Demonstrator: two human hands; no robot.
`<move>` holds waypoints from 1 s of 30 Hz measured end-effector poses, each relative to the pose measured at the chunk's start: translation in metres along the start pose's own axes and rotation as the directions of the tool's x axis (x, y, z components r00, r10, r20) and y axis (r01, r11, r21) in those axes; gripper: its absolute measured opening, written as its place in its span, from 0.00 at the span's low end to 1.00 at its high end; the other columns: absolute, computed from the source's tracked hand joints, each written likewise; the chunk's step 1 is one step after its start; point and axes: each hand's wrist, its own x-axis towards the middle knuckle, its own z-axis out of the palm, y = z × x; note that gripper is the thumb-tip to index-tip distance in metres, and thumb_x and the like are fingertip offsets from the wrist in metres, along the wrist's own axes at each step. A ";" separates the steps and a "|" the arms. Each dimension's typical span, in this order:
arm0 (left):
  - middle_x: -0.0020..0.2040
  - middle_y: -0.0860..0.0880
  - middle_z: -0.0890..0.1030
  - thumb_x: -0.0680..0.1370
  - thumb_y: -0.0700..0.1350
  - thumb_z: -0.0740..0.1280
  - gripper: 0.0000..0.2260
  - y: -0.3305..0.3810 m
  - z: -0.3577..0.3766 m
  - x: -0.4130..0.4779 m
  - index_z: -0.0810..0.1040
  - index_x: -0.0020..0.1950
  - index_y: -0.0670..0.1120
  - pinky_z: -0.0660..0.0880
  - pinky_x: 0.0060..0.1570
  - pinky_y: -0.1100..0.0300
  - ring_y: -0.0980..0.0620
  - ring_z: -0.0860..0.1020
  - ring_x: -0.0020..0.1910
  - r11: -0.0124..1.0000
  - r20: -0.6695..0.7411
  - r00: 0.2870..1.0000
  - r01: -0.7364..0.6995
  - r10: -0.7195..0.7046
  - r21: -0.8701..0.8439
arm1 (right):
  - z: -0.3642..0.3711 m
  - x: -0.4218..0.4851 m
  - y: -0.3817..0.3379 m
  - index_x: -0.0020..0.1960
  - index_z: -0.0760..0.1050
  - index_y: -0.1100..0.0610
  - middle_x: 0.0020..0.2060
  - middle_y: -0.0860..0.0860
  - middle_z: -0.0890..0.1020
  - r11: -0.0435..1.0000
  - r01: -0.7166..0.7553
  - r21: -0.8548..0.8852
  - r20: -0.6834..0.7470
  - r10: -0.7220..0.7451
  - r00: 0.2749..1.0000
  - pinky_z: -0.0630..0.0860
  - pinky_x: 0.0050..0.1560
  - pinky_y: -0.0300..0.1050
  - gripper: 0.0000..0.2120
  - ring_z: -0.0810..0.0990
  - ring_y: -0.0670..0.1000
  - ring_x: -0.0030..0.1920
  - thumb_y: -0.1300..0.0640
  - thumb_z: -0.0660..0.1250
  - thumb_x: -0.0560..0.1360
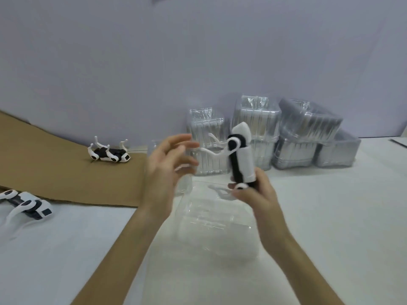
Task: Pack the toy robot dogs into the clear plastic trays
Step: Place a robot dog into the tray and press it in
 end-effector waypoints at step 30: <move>0.56 0.62 0.79 0.68 0.61 0.74 0.24 -0.064 -0.041 -0.059 0.74 0.62 0.60 0.71 0.51 0.67 0.65 0.77 0.56 0.789 0.073 0.953 0.199 -0.294 0.582 | -0.047 0.020 -0.012 0.61 0.80 0.57 0.51 0.59 0.84 0.973 -0.223 0.060 0.135 0.213 0.968 0.83 0.45 0.48 0.22 0.86 0.61 0.52 0.47 0.69 0.72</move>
